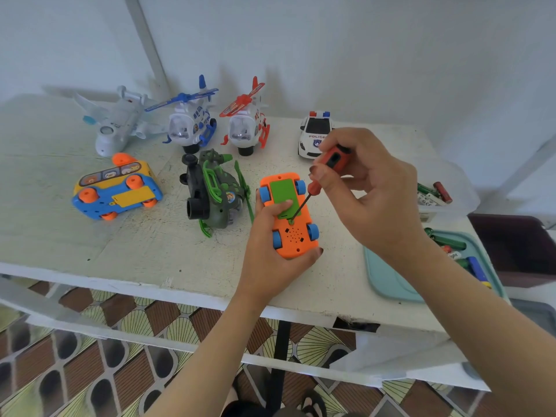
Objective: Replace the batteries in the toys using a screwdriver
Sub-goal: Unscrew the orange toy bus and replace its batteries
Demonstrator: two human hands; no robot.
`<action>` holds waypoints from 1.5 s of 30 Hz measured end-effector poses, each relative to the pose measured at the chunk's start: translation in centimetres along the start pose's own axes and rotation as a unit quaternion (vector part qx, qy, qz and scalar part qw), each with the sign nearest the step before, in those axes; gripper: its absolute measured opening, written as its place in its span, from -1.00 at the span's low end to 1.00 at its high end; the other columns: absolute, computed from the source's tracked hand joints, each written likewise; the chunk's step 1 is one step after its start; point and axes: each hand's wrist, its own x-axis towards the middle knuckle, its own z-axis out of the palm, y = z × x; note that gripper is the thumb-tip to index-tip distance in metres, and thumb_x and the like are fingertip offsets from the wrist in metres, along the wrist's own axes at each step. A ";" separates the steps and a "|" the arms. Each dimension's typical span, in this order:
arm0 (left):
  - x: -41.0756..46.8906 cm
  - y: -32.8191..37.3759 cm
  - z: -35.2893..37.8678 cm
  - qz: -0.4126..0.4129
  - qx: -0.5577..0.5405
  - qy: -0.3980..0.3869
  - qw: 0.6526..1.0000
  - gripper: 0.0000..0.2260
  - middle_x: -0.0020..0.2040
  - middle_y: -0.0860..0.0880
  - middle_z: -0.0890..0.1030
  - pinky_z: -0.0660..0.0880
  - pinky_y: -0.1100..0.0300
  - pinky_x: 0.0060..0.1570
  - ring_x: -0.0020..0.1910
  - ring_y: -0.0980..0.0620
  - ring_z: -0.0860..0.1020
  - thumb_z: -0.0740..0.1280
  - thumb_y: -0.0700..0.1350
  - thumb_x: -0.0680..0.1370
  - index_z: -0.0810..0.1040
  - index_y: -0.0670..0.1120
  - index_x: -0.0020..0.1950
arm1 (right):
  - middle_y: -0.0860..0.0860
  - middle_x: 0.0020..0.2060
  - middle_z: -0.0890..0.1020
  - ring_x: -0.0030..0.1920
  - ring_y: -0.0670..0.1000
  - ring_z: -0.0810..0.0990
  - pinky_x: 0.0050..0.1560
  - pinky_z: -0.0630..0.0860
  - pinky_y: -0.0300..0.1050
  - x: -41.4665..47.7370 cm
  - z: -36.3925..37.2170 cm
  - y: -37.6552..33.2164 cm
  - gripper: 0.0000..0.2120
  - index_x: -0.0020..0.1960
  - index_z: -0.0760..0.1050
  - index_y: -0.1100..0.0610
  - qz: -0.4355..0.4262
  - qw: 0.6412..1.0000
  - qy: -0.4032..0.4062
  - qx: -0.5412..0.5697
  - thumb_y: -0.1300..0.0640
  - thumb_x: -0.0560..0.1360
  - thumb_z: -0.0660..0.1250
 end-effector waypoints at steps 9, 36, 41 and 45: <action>0.0 -0.1 0.0 -0.003 -0.010 0.000 1.000 -0.41 0.38 -0.16 0.37 0.58 0.21 0.00 0.23 -0.08 0.52 0.56 0.03 0.29 0.37 0.24 0.23 | 0.04 -0.17 0.59 -0.16 -0.02 0.66 -0.12 0.64 -0.18 0.0 0.0 0.1 -0.84 0.09 0.45 0.13 -0.021 0.999 -0.022 -0.012 0.27 0.53 0.33; -0.1 0.0 -0.1 -0.003 -0.010 0.002 1.000 -0.39 0.32 -0.16 0.42 0.53 0.33 -0.06 0.18 -0.05 0.54 0.59 -0.05 0.31 0.36 0.24 0.23 | 0.06 -0.14 0.61 -0.14 -0.04 0.58 -0.04 0.53 -0.22 0.6 0.3 -0.3 -0.76 0.18 0.57 0.20 -0.105 0.991 -0.021 -0.075 0.30 0.52 0.35; -0.1 0.1 0.0 -0.007 -0.024 -0.001 1.000 -0.41 0.29 -0.20 0.43 0.53 0.32 -0.08 0.14 -0.07 0.56 0.58 -0.07 0.32 0.37 0.17 0.23 | 0.15 -0.07 0.57 -0.10 -0.03 0.50 0.03 0.37 -0.38 0.9 0.4 -0.3 -0.71 0.23 0.54 0.25 -0.111 0.988 -0.033 -0.104 0.19 0.55 0.25; -0.1 0.1 0.0 -0.009 -0.030 0.001 1.000 -0.40 0.33 -0.17 0.41 0.56 0.28 -0.05 0.17 -0.04 0.55 0.57 -0.05 0.31 0.37 0.16 0.25 | 0.08 0.28 0.54 0.18 -0.13 0.54 0.30 0.38 -0.27 1.2 0.3 -0.6 -0.60 0.39 0.38 0.30 -0.074 0.993 -0.087 -0.020 0.29 0.57 0.14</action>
